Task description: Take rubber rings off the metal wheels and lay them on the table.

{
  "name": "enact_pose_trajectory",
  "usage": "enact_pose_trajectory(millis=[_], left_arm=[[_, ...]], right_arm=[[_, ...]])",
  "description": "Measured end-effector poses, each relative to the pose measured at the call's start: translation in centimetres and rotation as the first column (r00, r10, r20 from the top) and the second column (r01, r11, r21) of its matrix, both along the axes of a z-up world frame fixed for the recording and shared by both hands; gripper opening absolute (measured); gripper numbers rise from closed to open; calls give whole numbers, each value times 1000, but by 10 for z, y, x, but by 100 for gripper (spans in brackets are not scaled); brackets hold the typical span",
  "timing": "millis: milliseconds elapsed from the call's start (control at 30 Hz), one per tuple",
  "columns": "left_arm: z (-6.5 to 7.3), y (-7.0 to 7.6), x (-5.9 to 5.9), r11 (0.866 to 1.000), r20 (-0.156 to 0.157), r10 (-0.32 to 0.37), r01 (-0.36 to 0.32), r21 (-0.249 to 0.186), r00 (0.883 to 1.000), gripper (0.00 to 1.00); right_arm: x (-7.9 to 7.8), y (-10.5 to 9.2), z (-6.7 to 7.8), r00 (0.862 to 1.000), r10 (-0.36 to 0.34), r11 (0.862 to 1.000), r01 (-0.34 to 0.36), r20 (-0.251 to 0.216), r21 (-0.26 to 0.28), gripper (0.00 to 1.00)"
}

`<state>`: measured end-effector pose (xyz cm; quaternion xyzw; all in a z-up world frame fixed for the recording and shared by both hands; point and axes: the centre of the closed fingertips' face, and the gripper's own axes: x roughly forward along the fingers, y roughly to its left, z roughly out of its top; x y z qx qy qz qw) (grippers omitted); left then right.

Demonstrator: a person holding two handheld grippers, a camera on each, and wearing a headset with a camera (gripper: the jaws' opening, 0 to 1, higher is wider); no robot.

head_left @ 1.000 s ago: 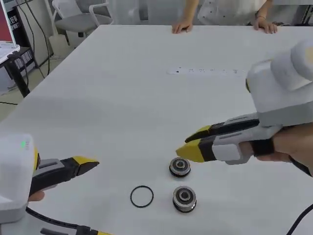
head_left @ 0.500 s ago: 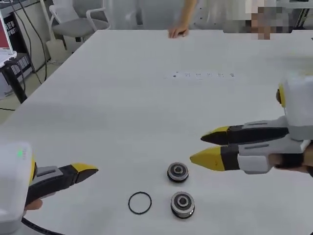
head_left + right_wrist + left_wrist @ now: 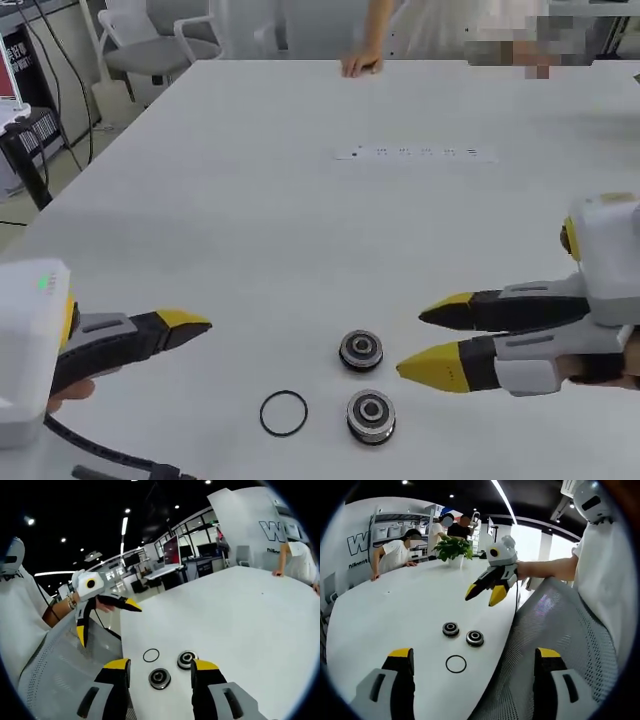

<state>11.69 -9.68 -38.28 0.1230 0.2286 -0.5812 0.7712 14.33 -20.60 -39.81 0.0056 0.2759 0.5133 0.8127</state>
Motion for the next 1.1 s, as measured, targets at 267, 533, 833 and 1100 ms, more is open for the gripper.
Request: enact_pose_trajectory(millis=[267, 533, 833, 1100], left_arm=[[14, -22, 4, 991, 66, -135, 133, 34, 989, 99], [19, -40, 8, 973, 104, -227, 220, 77, 968, 99], [30, -70, 12, 956, 148, -295, 292, 43, 944, 95], [23, -93, 13, 941, 184, -338, 337, 34, 923, 86]], right_arm=[[-7, -2, -15, 999, 26, 999, -28, -27, -43, 48], [-16, 0, -26, 997, 68, 994, -70, -28, -85, 43], [-19, 0, -36, 995, 99, 988, -102, -28, -115, 42], [-19, -1, -42, 994, 100, 987, -104, -37, -121, 40]])
